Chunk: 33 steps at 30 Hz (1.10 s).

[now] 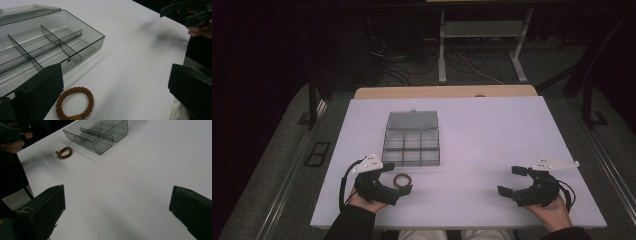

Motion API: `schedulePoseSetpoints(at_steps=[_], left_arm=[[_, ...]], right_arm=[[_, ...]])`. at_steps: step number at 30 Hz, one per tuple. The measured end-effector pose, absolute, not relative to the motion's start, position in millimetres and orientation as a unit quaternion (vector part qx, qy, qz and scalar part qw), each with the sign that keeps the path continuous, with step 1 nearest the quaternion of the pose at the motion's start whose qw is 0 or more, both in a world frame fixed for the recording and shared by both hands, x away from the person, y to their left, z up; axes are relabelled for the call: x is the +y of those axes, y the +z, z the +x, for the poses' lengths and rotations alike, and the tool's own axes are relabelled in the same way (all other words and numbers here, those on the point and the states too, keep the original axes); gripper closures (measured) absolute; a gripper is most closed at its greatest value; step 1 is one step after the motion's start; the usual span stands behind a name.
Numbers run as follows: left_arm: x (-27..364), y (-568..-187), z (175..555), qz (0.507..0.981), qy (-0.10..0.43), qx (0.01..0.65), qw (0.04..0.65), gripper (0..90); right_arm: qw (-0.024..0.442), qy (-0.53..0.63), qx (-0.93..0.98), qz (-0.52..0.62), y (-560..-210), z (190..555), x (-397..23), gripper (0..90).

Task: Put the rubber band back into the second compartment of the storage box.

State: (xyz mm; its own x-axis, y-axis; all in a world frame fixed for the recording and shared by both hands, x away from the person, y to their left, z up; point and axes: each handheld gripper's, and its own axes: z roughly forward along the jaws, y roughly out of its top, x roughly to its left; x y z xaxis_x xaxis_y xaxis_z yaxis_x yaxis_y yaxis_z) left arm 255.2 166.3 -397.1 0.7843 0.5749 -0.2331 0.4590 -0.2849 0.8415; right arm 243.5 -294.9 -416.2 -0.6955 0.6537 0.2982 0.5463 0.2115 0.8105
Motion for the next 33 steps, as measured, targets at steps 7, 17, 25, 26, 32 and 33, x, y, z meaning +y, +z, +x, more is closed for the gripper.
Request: schedulePoseSetpoints(at_steps=[7, 17, 25, 26, 32, 33], left_arm=[[167, -392, 261, 0.811, 0.057, 0.317, 0.489, 0.0], [166, -388, 273, 0.824, 0.050, 0.316, 0.467, 0.0], [161, -387, 281, 0.837, 0.041, 0.309, 0.449, 0.0], [160, -388, 282, 0.838, 0.040, 0.308, 0.448, 0.0], [155, -389, 285, 0.846, 0.032, 0.301, 0.438, 0.0], [154, -390, 286, 0.850, 0.032, 0.298, 0.433, 0.0]], right_arm=[[0.054, 0.494, 0.778, 0.385, -417, 244, -295, 0.0], [0.056, 0.495, 0.776, 0.387, -417, 243, -296, 0.0], [0.057, 0.494, 0.777, 0.386, -417, 243, -296, 0.0], [0.057, 0.493, 0.777, 0.386, -417, 243, -296, 0.0], [0.057, 0.494, 0.777, 0.386, -418, 243, -296, 0.0], [0.056, 0.494, 0.777, 0.386, -418, 243, -296, 0.0]])
